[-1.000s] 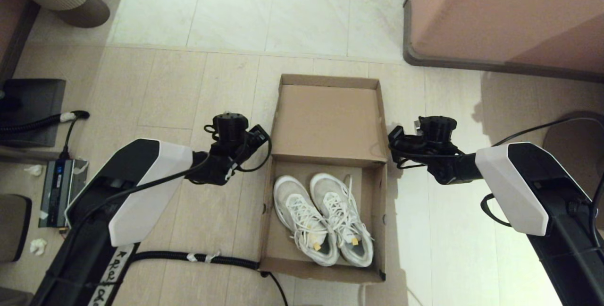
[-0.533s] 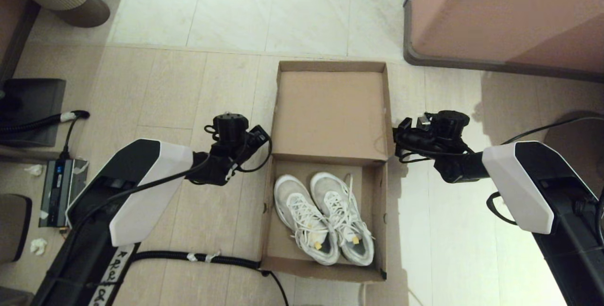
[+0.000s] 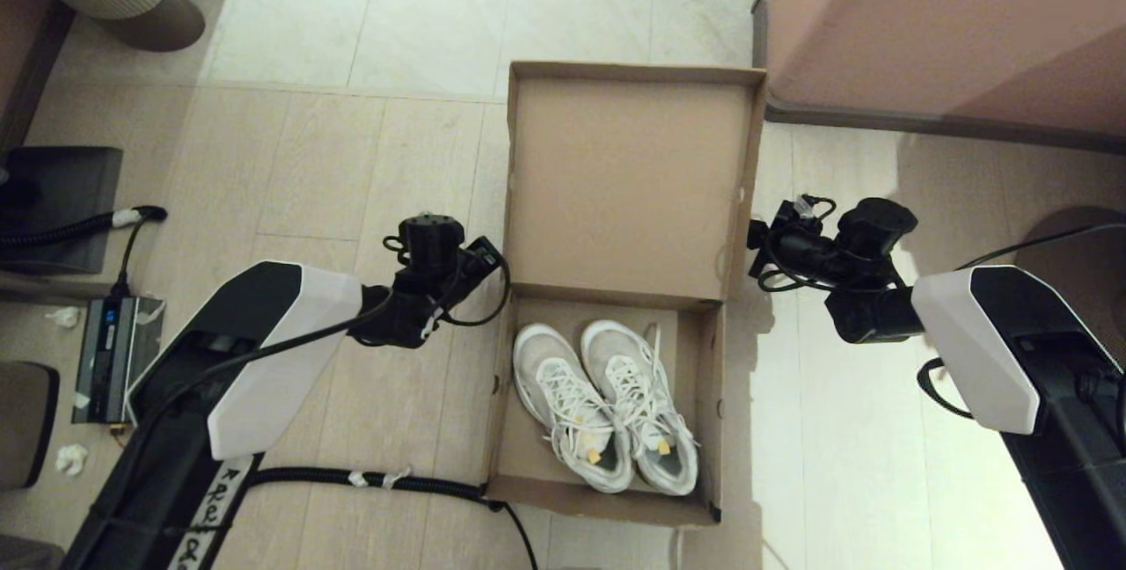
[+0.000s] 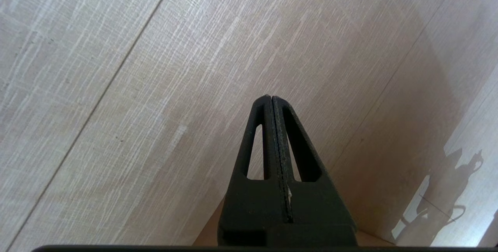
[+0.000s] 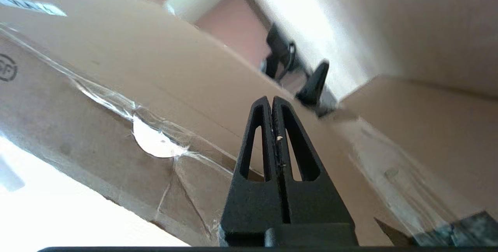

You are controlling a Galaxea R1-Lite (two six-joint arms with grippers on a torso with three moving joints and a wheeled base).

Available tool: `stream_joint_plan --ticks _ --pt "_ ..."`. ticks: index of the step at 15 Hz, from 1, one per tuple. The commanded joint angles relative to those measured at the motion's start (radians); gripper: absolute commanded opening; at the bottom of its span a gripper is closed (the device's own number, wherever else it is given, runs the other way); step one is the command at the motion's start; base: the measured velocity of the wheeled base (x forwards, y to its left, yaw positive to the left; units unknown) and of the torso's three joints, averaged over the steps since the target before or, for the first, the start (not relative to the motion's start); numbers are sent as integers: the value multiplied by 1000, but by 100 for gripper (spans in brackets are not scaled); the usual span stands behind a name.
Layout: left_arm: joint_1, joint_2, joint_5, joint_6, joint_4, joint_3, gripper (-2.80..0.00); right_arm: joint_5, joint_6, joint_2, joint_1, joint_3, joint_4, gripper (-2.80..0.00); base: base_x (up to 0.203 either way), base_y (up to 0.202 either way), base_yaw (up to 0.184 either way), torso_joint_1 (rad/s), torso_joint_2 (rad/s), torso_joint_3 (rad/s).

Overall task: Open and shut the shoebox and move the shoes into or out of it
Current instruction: Close the shoe box

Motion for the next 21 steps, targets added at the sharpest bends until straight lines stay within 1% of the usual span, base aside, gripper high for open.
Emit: stream_joint_plan --ticks 1,4,6,7,9,10,11,12,14,15,21 --pt "1 3 0 -4 -4 -1 -280 39 18 0 0 -1 -7 -280 0 0 0 0 0 0" --pt "1 3 -1 -6 -4 -1 -280 69 61 -18 1 -1 -9 -280 0 0 0 0 0 0" --pt "1 9 -1 -6 -5 -1 -280 121 67 -29 0 -1 -20 -280 0 0 0 0 0 0" --pt "1 9 -1 -6 -6 -1 -280 126 78 -37 0 -1 -31 -280 0 0 0 0 0 0" --pt "1 11 -1 -6 -7 -1 -280 171 121 -49 0 -1 -74 -280 0 0 0 0 0 0" --pt "1 11 -1 -7 -7 -1 -280 195 157 -52 0 0 -120 -280 0 0 0 0 0 0" --pt "1 11 0 -14 -7 -1 -280 213 212 -52 -1 0 -183 -280 0 0 0 0 0 0" --pt "2 4 3 -28 -7 0 -280 232 269 -52 -3 -1 -255 -280 0 0 0 0 0 0" --pt "9 -18 8 -35 -5 0 -280 256 402 -55 -14 1 -375 -280 0 0 0 0 0 0" --pt "12 -38 9 -35 -4 3 -280 259 423 -70 -16 7 -386 -280 0 0 0 0 0 0" --pt "20 -178 11 -35 16 3 -280 295 443 -159 -43 62 -388 -280 0 0 0 0 0 0"
